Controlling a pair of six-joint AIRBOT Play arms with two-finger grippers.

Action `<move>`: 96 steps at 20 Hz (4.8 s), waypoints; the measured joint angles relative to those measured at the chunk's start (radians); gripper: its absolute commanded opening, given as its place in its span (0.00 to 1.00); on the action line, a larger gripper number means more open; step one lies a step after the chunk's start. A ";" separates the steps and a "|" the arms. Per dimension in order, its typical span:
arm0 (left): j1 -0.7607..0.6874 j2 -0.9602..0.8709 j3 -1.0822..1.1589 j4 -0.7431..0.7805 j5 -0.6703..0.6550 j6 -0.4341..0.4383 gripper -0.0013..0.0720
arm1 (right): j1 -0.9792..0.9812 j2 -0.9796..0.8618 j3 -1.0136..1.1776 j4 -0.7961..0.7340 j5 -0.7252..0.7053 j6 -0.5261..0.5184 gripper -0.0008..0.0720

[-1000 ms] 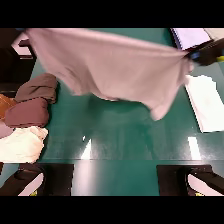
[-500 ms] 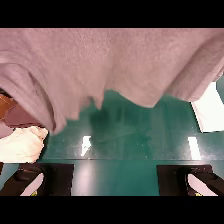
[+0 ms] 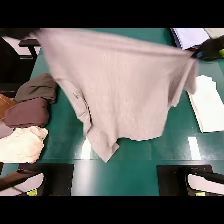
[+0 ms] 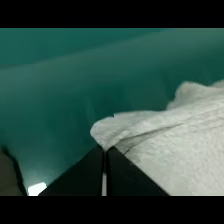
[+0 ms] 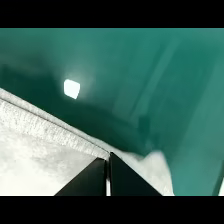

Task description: Fold the shirts.

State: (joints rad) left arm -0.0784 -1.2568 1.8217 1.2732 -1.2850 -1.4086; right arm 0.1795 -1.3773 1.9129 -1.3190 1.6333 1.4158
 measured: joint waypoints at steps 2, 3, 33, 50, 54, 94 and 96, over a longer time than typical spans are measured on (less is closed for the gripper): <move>0.001 -0.130 -0.053 -0.016 -0.002 -0.002 0.05 | 0.012 -0.103 -0.040 0.006 -0.017 -0.005 0.03; 0.001 -0.190 -0.072 -0.020 -0.002 -0.003 0.05 | 0.015 -0.156 -0.055 0.006 -0.027 -0.007 0.03; -0.013 0.108 -1.194 -0.296 0.311 -0.018 0.08 | -0.230 0.158 -0.846 0.326 -0.220 -0.113 0.57; -0.038 0.127 -1.067 -0.313 0.304 -0.023 0.05 | -0.181 0.033 -1.149 0.327 -0.356 -0.103 0.03; -0.038 0.221 -0.958 -0.294 0.267 -0.021 0.05 | -0.170 0.127 -1.031 0.339 -0.350 -0.113 0.03; 0.005 -0.293 -0.157 0.037 0.020 -0.068 0.68 | -0.140 -0.417 0.023 0.332 0.012 0.006 0.57; 0.043 -0.242 -0.211 0.035 -0.024 -0.060 0.68 | -0.188 -0.337 -0.106 0.364 0.003 -0.031 0.57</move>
State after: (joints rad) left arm -0.0353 -1.4986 1.6104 1.3087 -1.3090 -1.4681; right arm -0.0086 -1.7145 1.8072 -0.9550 1.6367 1.3846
